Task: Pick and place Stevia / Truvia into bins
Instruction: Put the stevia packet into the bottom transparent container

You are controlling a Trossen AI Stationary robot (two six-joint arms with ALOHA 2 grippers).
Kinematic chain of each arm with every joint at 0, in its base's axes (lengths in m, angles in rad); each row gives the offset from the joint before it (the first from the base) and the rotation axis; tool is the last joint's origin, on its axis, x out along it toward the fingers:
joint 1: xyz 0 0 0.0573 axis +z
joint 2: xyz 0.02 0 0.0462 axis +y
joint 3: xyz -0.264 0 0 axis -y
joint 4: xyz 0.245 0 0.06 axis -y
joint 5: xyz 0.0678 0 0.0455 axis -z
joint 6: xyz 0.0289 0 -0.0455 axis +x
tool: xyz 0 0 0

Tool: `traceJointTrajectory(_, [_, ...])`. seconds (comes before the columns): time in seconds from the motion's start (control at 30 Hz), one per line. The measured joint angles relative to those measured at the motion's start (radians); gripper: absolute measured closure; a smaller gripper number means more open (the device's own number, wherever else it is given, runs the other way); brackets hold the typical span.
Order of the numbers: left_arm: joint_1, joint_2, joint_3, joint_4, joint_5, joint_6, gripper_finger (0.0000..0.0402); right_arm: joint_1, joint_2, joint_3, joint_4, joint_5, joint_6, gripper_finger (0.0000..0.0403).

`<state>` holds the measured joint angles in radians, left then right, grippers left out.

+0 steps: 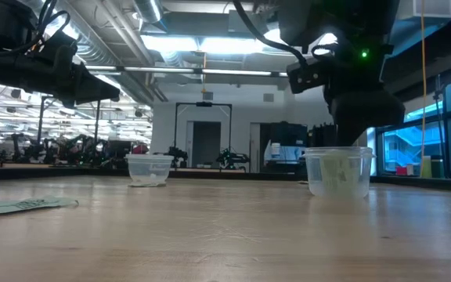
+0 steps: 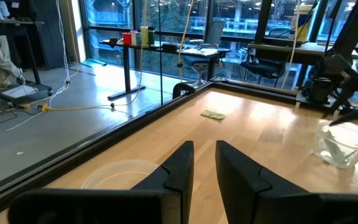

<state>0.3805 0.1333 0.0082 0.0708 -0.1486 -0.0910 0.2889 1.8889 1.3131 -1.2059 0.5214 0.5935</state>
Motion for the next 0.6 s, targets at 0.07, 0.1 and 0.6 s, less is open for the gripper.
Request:
traceJointTrajectory(0.07, [0.000,0.000,0.000,0.000,0.000,0.000,0.0339,-0.011,0.000,0.036,-0.082,0.001,0.000,0.0307])
traceJointTrajectory(0.1, [0.000,0.000,0.000,0.000,0.000,0.000,0.0339,-0.018,0.000,0.056,-0.120,0.007,0.000,0.0306])
traceJointTrajectory(0.6, [0.000,0.000,0.000,0.000,0.000,0.000,0.0339,-0.252,-0.205,0.196,-0.121,-0.010,-0.267,0.0305])
